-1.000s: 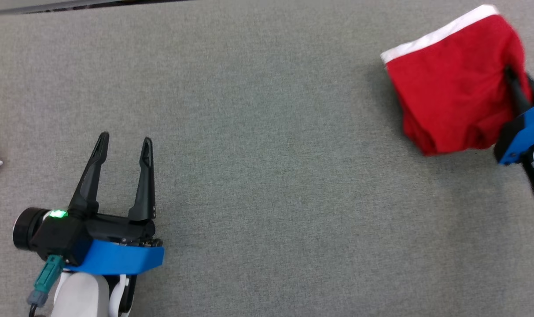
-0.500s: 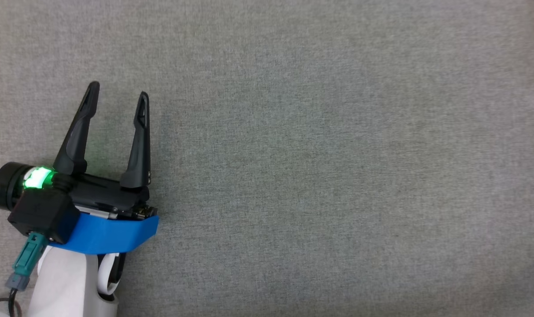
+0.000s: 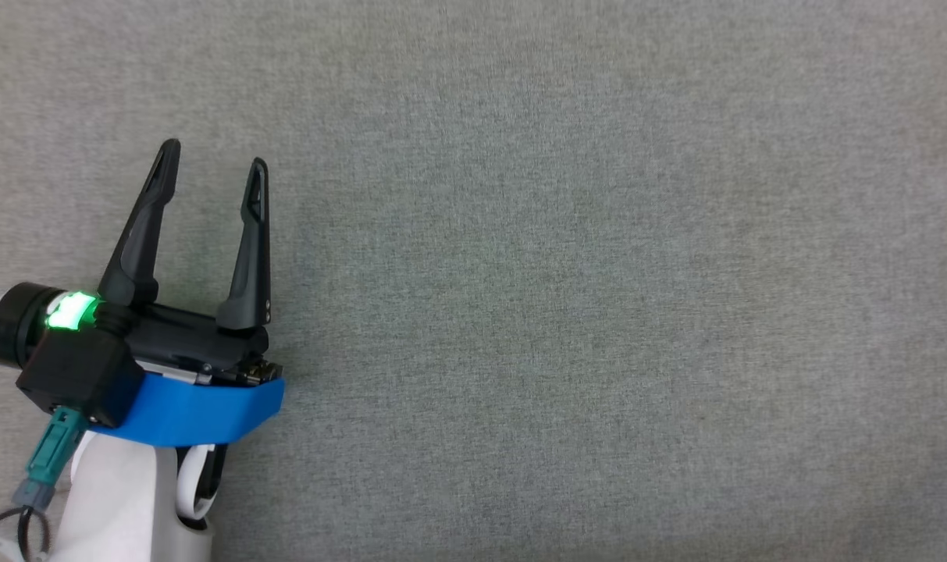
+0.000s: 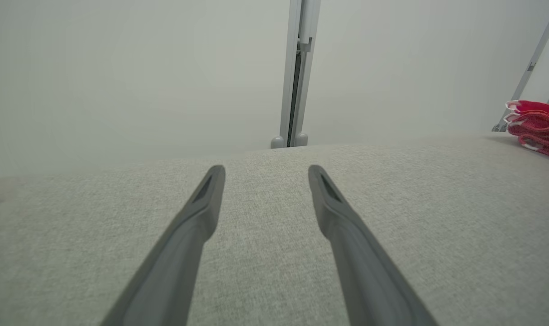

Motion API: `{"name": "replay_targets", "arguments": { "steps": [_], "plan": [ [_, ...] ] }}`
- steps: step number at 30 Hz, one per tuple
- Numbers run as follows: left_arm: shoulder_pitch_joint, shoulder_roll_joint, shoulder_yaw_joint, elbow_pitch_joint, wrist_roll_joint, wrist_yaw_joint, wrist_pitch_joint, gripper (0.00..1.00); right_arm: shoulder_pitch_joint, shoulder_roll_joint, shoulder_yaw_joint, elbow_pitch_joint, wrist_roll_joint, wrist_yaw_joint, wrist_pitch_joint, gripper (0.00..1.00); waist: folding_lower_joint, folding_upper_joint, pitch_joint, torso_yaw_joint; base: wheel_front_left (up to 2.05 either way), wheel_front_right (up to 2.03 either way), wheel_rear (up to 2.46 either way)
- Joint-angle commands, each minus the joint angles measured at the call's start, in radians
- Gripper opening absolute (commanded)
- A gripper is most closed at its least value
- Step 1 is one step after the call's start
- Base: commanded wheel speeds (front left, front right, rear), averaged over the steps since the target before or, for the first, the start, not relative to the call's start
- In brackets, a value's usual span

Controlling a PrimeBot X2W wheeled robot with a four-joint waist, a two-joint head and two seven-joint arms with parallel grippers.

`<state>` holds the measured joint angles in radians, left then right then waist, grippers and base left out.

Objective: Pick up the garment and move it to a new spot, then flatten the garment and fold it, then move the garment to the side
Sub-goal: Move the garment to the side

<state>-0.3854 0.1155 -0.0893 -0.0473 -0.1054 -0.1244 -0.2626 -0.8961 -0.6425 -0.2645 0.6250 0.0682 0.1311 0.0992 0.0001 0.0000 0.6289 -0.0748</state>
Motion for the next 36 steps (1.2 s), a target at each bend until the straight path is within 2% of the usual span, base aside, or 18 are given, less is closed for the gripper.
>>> {"name": "replay_targets", "arguments": {
  "steps": [1, 6, 16, 23, 27, 36],
  "plan": [
    [0.021, -0.001, 0.005, 0.007, -0.006, 0.004, -0.003, 1.00, 0.037, 0.018, -0.007, -0.017, -0.017, 0.000, -0.024, 1.00, -0.0001, 0.0000, -0.047, 0.010, 0.00, 0.00, 0.00],
    [0.073, -0.018, 0.013, 0.031, -0.015, 0.012, -0.003, 1.00, 0.125, 0.091, 0.006, -0.114, -0.023, -0.001, -0.111, 1.00, -0.0001, 0.0000, -0.158, 0.022, 0.00, 0.00, 0.00],
    [0.217, -0.040, 0.052, 0.067, -0.034, 0.032, -0.003, 1.00, 0.366, 0.333, 0.137, -0.326, -0.023, 0.000, -0.223, 1.00, -0.0001, 0.0000, -0.357, 0.031, 0.00, 0.00, 0.00],
    [0.276, -0.048, 0.064, 0.085, -0.039, 0.033, -0.003, 1.00, 0.503, 0.417, 0.219, -0.385, -0.013, -0.001, -0.275, 1.00, -0.0001, 0.0000, -0.440, 0.045, 0.00, 0.00, 0.00],
    [0.328, -0.053, 0.066, 0.099, -0.039, 0.041, -0.003, 1.00, 0.636, 0.477, 0.249, -0.449, -0.023, -0.001, -0.287, 1.00, -0.0001, 0.0000, -0.504, 0.048, 0.00, 0.00, 0.00],
    [0.372, -0.059, 0.047, 0.117, -0.043, 0.042, -0.003, 1.00, 0.818, 0.548, 0.211, -0.553, -0.022, -0.001, -0.271, 1.00, -0.0001, 0.0000, -0.553, 0.054, 0.00, 0.00, 0.00]
  ]
}}
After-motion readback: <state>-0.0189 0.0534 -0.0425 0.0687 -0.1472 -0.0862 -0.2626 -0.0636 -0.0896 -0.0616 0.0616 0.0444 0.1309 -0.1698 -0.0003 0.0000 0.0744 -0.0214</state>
